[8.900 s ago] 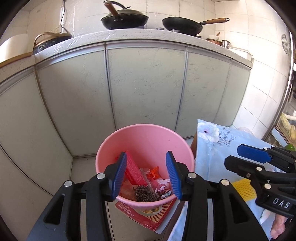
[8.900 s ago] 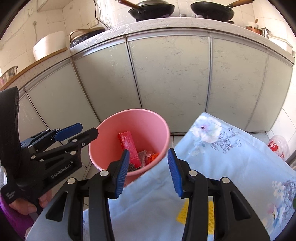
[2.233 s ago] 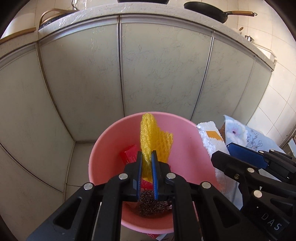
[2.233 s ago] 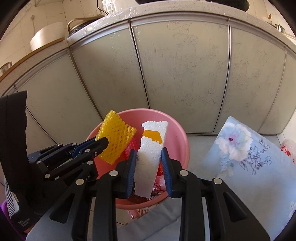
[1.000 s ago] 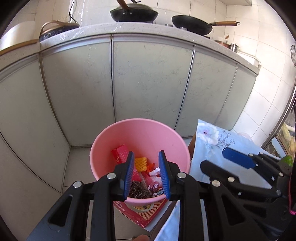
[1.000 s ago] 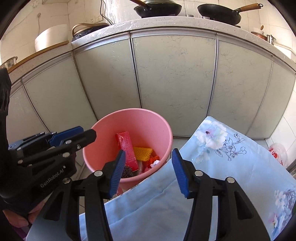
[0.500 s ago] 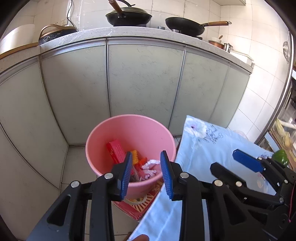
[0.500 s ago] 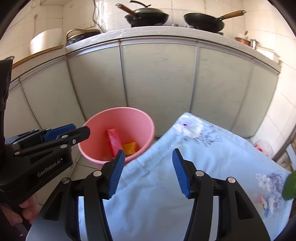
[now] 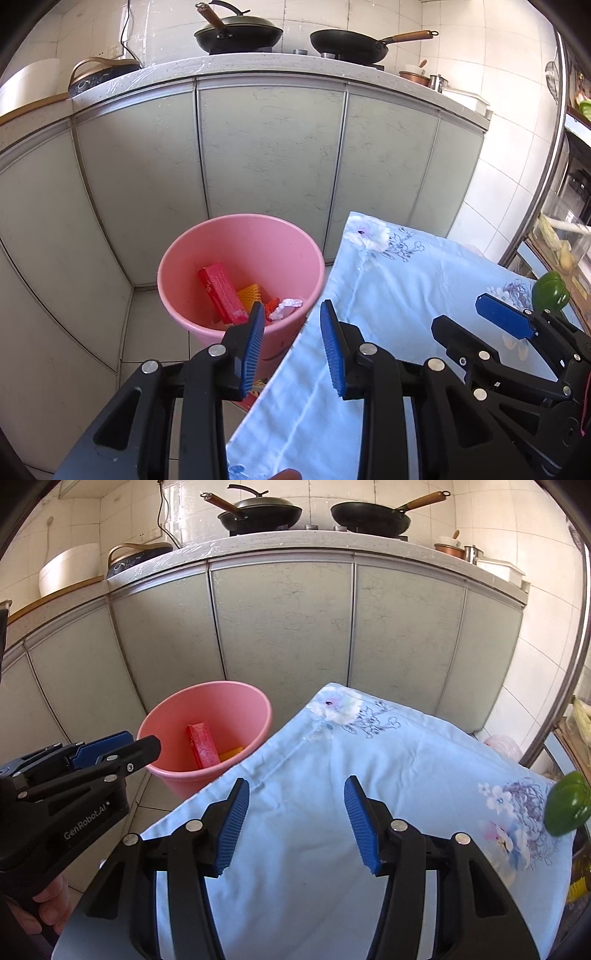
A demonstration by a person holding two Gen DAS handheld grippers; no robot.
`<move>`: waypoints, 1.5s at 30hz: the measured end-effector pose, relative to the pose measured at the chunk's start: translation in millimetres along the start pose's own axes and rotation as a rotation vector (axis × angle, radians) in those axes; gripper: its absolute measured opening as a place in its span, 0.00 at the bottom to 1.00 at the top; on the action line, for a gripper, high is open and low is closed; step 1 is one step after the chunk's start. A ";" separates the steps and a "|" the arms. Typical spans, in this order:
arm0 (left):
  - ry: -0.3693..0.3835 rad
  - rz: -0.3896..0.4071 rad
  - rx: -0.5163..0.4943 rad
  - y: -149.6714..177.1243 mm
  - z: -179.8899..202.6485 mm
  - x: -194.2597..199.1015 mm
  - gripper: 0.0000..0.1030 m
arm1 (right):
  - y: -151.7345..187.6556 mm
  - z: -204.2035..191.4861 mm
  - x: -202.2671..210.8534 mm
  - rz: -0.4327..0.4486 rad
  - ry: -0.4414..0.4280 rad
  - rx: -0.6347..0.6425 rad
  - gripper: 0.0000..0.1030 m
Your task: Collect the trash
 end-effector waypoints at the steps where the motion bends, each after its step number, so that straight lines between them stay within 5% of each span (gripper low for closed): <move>1: -0.002 0.003 -0.005 0.4 1.8 1.0 0.30 | 1.8 1.0 1.1 -0.001 0.002 -0.001 0.53; 45: 0.018 0.039 -0.092 4.5 25.7 18.8 0.30 | 15.5 11.5 20.3 0.029 0.043 -0.016 0.53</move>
Point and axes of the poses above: each gripper's, at about its wrist camera, not at the fingertips, and x roughly against the way its jaws point, z to its right, y to its underside, the point moved 2 cm from there along -x, roughly the way its jaws point, and after that the axes turned 7 degrees about -x, right-handed, at the moved point
